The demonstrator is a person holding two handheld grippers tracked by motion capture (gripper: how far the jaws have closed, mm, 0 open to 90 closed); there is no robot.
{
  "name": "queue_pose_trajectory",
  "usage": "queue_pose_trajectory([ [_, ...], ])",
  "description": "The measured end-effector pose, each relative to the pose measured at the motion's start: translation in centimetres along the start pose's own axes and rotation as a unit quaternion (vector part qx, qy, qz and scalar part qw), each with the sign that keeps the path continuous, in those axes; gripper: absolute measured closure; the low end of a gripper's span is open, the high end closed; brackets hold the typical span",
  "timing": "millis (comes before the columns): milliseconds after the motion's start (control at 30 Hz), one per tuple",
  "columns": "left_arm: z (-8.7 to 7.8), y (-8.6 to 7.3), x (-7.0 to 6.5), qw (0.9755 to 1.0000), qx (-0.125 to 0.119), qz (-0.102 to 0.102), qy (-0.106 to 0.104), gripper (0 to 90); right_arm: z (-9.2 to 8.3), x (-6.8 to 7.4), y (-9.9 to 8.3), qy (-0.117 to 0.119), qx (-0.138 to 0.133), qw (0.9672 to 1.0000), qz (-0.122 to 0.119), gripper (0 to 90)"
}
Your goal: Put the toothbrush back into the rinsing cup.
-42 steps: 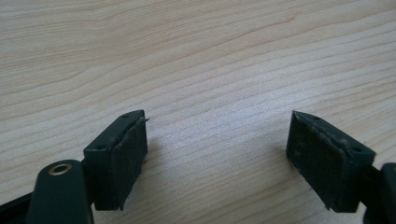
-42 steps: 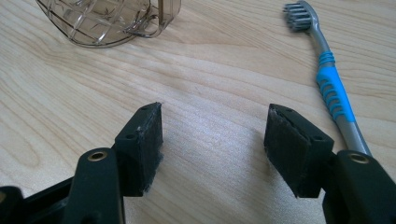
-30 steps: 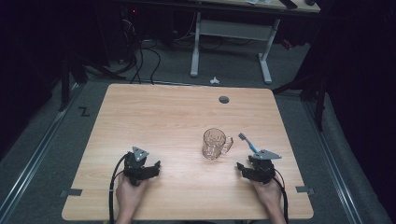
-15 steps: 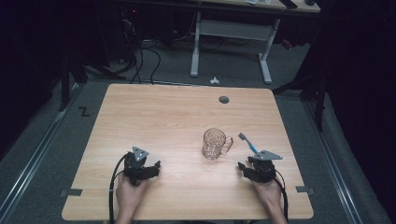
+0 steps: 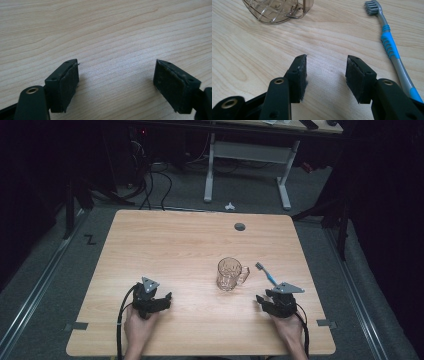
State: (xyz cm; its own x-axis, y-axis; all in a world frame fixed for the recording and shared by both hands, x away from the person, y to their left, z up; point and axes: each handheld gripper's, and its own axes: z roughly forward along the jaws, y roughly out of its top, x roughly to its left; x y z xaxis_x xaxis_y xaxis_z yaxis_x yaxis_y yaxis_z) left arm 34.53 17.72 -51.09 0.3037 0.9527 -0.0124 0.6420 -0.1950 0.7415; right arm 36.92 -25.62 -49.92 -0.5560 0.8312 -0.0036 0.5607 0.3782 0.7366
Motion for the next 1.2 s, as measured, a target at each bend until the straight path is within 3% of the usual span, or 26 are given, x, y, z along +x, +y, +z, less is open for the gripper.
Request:
queue_pose_trajectory([
  [367,0.0,0.0,0.0,1.0,0.0,0.0,0.0,21.0,-1.4,-0.4,-1.1,-0.002,-0.003,1.0,0.005,54.3],
  [633,0.0,0.0,0.0,1.0,0.0,0.0,0.0,21.0,-2.0,-0.5,-1.6,-0.012,-0.021,0.9997,-0.008,54.2],
  [1033,0.0,0.0,0.0,1.0,0.0,0.0,0.0,21.1,-2.9,-1.3,-2.2,-0.009,-0.031,0.9994,0.013,55.9],
  [1200,0.0,0.0,0.0,1.0,0.0,0.0,0.0,21.1,-2.9,-1.6,-1.9,-0.01,-0.029,0.9995,0.01,57.0],
])
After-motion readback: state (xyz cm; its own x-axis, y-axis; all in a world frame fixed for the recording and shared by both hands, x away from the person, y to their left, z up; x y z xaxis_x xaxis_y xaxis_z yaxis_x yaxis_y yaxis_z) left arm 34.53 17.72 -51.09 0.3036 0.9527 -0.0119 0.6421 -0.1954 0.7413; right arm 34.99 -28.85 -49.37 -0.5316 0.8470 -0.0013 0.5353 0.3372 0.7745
